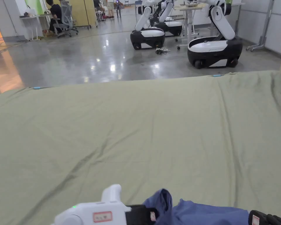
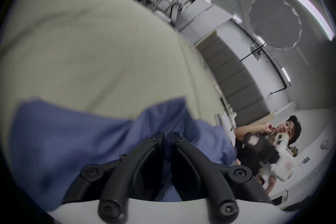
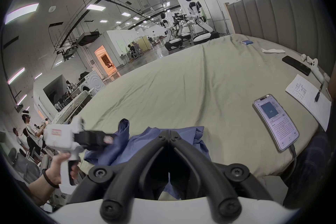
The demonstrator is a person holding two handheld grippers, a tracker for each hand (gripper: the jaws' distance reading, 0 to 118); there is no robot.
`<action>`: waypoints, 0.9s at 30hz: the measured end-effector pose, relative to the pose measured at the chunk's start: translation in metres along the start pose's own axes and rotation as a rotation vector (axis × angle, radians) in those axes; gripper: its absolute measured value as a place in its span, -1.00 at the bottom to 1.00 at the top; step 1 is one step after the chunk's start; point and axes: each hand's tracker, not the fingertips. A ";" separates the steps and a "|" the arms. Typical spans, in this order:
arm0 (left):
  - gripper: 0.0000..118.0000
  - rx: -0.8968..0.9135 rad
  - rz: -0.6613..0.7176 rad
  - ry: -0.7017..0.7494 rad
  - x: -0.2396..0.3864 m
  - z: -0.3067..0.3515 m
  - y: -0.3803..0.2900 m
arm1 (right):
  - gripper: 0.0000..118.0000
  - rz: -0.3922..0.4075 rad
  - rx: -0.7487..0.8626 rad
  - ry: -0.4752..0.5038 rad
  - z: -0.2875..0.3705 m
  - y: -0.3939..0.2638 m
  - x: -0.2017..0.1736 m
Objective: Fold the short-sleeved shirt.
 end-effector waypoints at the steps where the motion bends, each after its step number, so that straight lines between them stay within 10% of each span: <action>1: -0.87 -0.047 -0.011 0.003 0.002 -0.013 -0.007 | -1.00 0.004 -0.004 -0.003 0.001 -0.001 -0.001; 9: -0.85 0.164 -0.072 -0.082 0.005 0.052 0.000 | -1.00 0.010 -0.029 -0.005 -0.004 -0.005 -0.005; 12: 0.12 0.283 -0.065 -0.051 -0.012 0.115 0.012 | -1.00 0.021 -0.026 0.009 -0.006 -0.004 -0.005; 13: 0.18 0.318 -0.048 -0.041 -0.031 0.138 0.017 | -1.00 0.022 -0.028 0.013 -0.008 -0.004 -0.005; 18: 0.17 0.299 0.190 0.032 -0.099 0.182 0.021 | -1.00 0.014 -0.044 0.025 -0.015 -0.005 -0.006; 24: 0.15 0.182 0.403 -0.211 -0.135 0.114 -0.006 | -1.00 0.018 -0.063 0.034 -0.012 -0.005 -0.014; 27: -0.14 0.238 0.443 -0.270 -0.131 0.096 -0.005 | -1.00 0.035 -0.058 0.018 -0.008 -0.001 -0.015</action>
